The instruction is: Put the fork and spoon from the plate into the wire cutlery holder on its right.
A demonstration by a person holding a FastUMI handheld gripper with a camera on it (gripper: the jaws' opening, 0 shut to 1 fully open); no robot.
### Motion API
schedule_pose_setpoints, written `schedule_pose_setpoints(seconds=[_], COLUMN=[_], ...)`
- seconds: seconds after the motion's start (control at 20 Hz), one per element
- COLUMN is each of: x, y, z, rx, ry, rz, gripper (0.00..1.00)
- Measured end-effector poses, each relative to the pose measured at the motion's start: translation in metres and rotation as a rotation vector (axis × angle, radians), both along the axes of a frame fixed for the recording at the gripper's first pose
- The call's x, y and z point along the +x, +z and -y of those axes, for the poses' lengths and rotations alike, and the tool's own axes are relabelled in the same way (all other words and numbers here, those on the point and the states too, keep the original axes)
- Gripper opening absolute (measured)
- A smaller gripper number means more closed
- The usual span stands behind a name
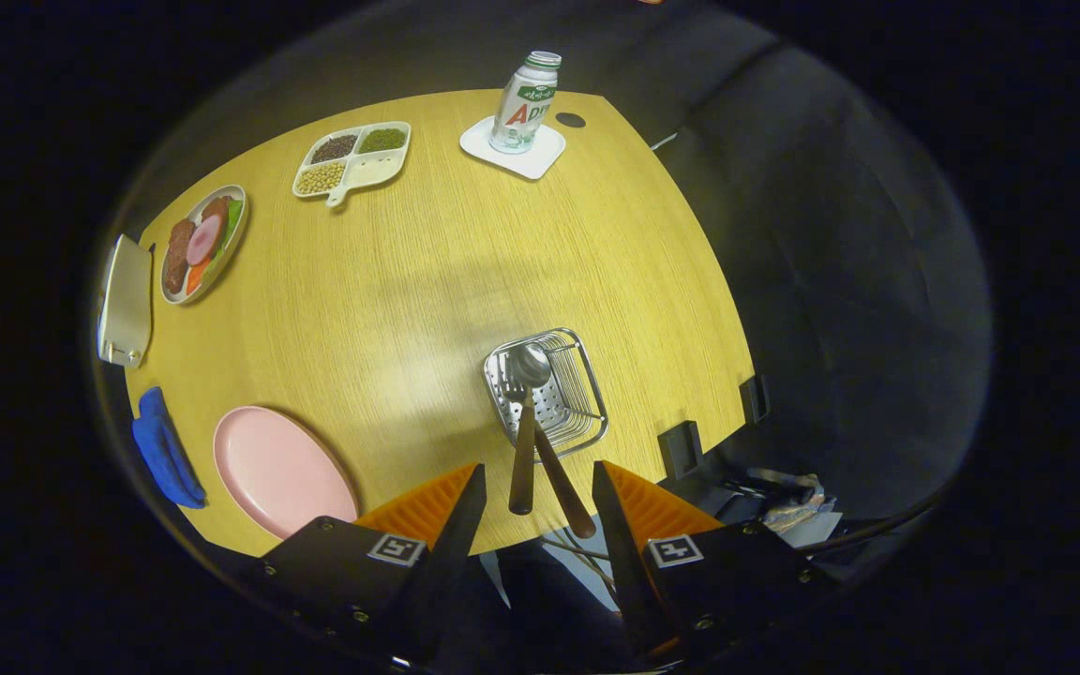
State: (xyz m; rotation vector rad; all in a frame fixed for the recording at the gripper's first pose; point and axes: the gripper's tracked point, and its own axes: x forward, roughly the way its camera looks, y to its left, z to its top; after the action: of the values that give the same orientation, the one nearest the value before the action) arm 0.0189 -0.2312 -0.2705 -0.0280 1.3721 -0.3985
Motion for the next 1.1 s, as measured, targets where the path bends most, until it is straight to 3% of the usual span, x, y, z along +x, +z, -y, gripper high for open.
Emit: schedule_pose_setpoints(seconds=[0.3,0.45,0.65,1.1], x=[-0.003,0.009,0.035,0.065], y=[0.008,0.022,0.059,0.204], z=[-0.014,-0.020,-0.028,-0.059], rx=[-0.029,-0.066,-0.135,-0.231], ry=[0.029,0.050,0.090,0.168], rz=[0.012,0.103,0.358,0.994], gripper=[0.71,0.71,0.72,0.71])
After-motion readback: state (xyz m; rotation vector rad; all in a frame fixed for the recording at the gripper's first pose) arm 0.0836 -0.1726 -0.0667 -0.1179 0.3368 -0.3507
